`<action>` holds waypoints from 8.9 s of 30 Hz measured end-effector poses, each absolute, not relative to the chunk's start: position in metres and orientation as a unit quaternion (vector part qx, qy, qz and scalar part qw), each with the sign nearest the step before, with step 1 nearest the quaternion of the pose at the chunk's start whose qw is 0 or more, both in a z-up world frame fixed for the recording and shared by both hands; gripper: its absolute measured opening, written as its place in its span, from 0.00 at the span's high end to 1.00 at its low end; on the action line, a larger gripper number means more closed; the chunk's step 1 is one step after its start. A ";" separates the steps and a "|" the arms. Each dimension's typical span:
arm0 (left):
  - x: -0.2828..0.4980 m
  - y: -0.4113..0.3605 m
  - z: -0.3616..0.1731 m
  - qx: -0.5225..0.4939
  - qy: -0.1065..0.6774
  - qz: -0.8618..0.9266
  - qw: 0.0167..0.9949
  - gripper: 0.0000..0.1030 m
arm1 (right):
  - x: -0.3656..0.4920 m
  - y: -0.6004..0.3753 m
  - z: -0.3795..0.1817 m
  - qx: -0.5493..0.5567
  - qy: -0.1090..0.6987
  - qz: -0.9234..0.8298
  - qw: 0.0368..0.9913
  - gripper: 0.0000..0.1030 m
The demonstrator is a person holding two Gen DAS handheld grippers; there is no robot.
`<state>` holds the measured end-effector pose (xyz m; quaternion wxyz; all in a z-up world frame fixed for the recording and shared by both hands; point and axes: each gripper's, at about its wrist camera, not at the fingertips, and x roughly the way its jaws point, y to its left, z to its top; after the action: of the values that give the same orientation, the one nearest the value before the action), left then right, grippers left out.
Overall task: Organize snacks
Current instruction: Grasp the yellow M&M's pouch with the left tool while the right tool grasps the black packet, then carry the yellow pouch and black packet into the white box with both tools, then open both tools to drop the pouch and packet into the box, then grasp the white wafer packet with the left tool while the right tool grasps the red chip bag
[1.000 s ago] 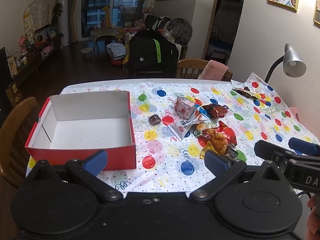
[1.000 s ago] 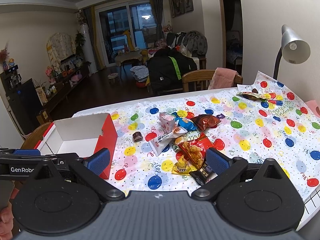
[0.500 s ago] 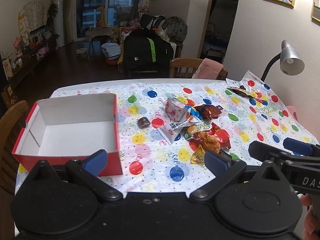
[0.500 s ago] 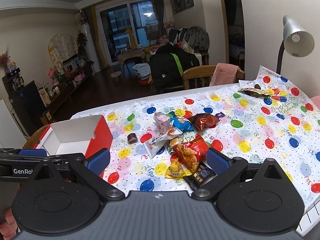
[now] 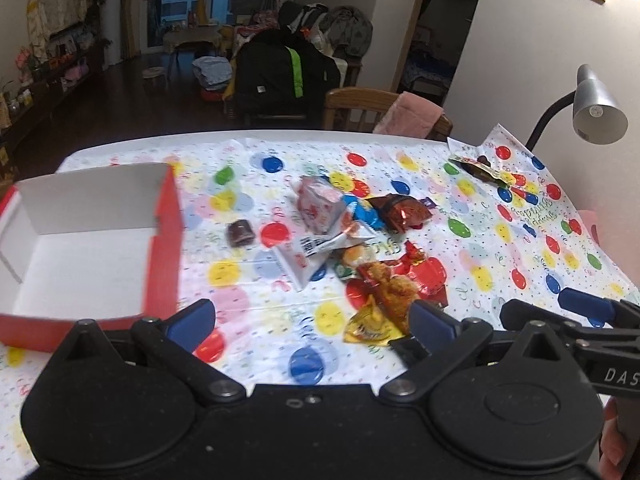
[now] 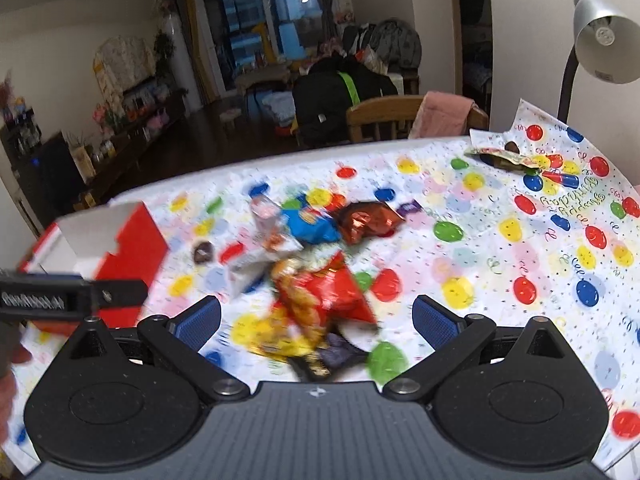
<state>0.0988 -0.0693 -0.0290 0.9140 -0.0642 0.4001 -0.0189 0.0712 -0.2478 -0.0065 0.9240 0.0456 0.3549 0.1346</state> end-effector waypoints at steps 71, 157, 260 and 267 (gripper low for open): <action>0.149 -0.065 -0.110 -0.097 0.501 -0.045 0.859 0.65 | 0.090 -0.169 -0.037 -0.088 0.407 0.270 0.868 0.47; 0.168 0.228 -0.113 -0.056 0.528 0.075 0.844 0.37 | 0.150 0.145 -0.046 -0.130 0.446 0.334 0.820 0.41; 0.277 -0.094 -0.163 0.053 0.454 -0.044 0.888 0.19 | 0.199 -0.205 -0.127 -0.062 0.428 0.217 0.875 0.00; 0.285 -0.094 -0.169 0.063 0.457 -0.065 0.885 0.30 | 0.203 -0.200 -0.127 -0.053 0.428 0.218 0.876 0.01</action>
<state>0.2850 -0.0938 -0.1692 0.8848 0.0630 0.4571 -0.0652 0.2026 -0.1996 -0.1274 0.8755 -0.0528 0.4277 0.2184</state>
